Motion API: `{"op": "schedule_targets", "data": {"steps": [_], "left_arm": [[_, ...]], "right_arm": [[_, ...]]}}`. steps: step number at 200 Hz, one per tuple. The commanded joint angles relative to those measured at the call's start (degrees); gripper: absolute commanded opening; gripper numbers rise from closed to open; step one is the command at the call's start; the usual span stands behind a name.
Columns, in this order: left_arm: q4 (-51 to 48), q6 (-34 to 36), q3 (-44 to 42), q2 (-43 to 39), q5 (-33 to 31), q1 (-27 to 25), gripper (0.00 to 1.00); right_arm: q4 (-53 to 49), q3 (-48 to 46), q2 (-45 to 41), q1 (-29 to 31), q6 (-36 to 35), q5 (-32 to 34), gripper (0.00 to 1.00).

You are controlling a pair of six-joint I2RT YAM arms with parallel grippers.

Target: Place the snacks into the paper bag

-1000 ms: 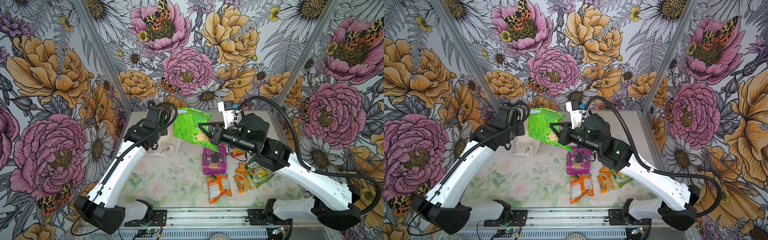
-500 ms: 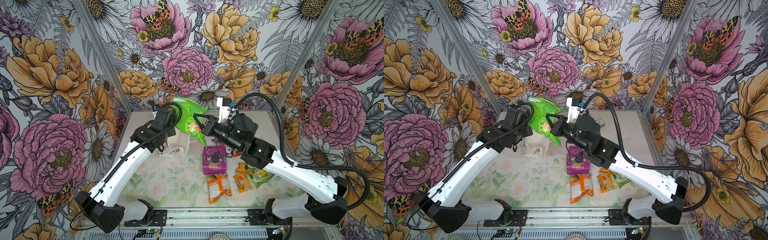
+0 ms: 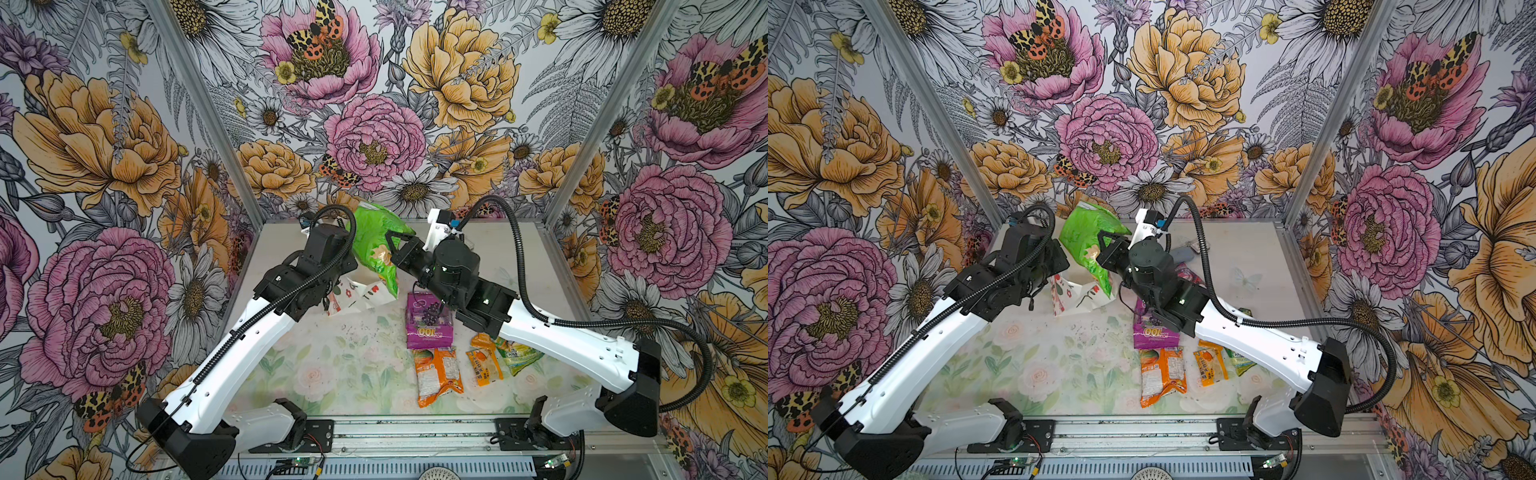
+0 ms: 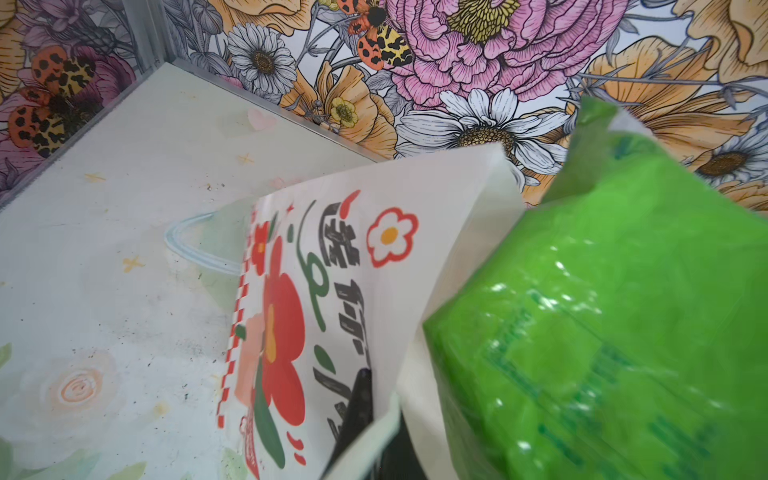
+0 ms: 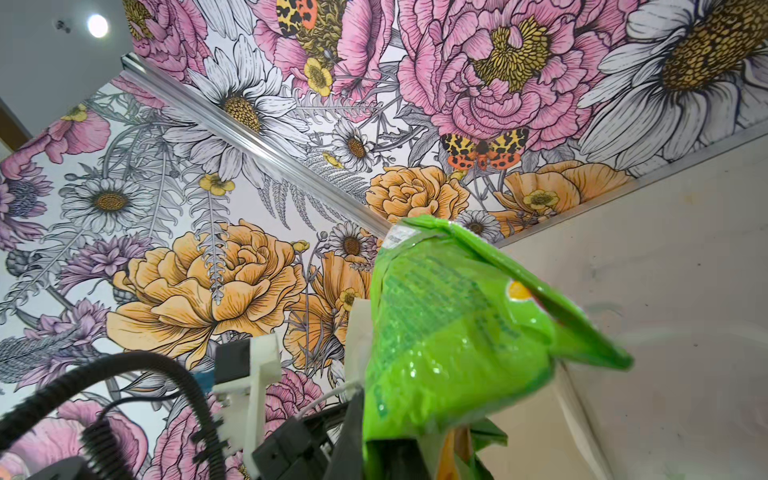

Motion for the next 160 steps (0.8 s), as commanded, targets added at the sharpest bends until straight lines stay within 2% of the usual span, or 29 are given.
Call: {"op": "schedule_targets", "data": {"steps": [1,22,43,88,128,160], "left_arm": [[3.36,-2.99,-2.05,-1.29,1.54,-1.45,0.0],[4.56,-4.05,-3.33,-1.49,2.62,-2.05,0.0],[4.84,-3.43,-3.61,-1.03,4.27,-2.2,0.0],[6.23,-4.44,-5.03,-2.06,6.31,-2.09,0.0],[7.03,-4.02,-5.36,-2.99,9.56,-1.07,0.0],[7.02,-3.28,-6.95,-3.39,11.8,0.71,0.0]], "right_arm": [[5.37,0.99,0.29,0.26,-0.89,4.62,0.0],[10.68,-0.28,1.39,0.38,-4.89,6.45,0.0],[15.0,-1.07,2.33,-0.13,-10.31,5.55,0.0],[20.53,-6.85,2.56,-0.23,-12.45,5.37,0.0],[26.23,-12.34,2.02,-0.39,-19.72,6.26,0.0],[25.79,-14.3,-0.51,-2.17,-18.98,4.86,0.0]]}}
